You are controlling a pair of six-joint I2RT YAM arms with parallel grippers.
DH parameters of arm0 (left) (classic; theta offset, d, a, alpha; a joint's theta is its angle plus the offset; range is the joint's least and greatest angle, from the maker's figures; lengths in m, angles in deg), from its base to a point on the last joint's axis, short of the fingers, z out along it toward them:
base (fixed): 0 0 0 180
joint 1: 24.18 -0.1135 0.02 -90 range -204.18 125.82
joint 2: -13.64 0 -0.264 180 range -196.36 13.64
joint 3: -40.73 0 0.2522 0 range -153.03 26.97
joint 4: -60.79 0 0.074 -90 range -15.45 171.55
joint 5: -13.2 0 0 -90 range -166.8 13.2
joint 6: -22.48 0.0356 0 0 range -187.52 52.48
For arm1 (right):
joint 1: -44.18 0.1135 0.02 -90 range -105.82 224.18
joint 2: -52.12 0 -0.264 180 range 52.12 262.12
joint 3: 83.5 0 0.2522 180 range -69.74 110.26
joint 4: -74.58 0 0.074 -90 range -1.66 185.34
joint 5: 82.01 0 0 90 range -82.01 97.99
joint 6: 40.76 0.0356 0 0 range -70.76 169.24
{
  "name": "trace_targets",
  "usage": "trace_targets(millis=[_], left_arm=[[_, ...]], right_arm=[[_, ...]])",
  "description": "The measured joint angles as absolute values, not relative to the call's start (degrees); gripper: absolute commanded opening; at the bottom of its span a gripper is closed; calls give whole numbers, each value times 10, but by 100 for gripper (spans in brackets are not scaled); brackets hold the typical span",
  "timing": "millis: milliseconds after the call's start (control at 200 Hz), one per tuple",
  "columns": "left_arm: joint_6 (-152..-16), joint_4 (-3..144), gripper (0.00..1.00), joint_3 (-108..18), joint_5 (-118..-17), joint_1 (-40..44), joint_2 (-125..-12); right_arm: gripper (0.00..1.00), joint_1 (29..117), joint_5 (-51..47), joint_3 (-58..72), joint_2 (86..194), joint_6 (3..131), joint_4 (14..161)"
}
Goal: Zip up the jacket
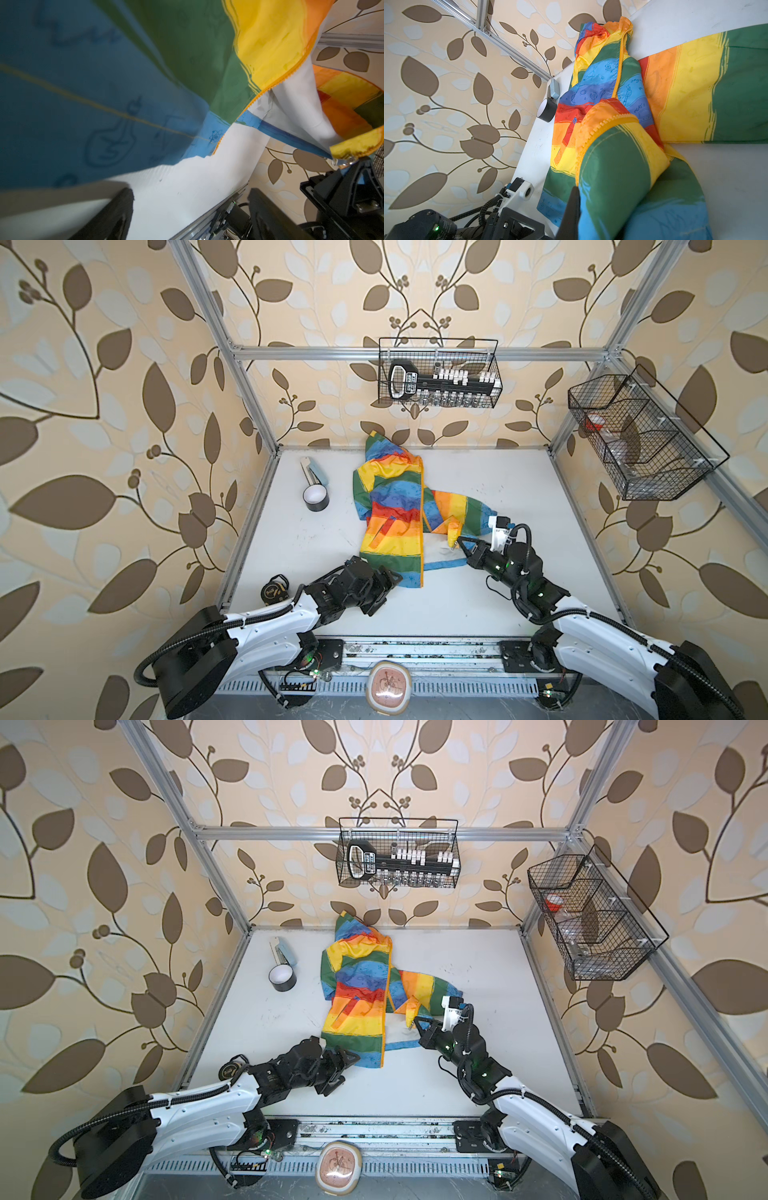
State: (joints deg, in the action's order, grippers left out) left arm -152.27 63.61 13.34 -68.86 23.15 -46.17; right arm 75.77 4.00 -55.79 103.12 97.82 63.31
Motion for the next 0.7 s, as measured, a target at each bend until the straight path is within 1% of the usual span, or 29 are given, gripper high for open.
trace_targets(millis=[145,210,455,565,700], left_arm=[[-1518,564,84,133,-708,232,-512],[-1515,528,80,126,-712,235,-545],[-1505,404,68,98,-713,257,-665],[-1503,362,66,84,-713,271,-708],[-1501,339,62,75,-714,284,-733]], right_arm=[[0,758,40,-558,1031,980,630],[0,758,40,-558,1031,983,627],[0,758,39,-562,1016,988,623],[0,758,39,-565,1005,990,624],[0,758,39,-573,996,992,624]])
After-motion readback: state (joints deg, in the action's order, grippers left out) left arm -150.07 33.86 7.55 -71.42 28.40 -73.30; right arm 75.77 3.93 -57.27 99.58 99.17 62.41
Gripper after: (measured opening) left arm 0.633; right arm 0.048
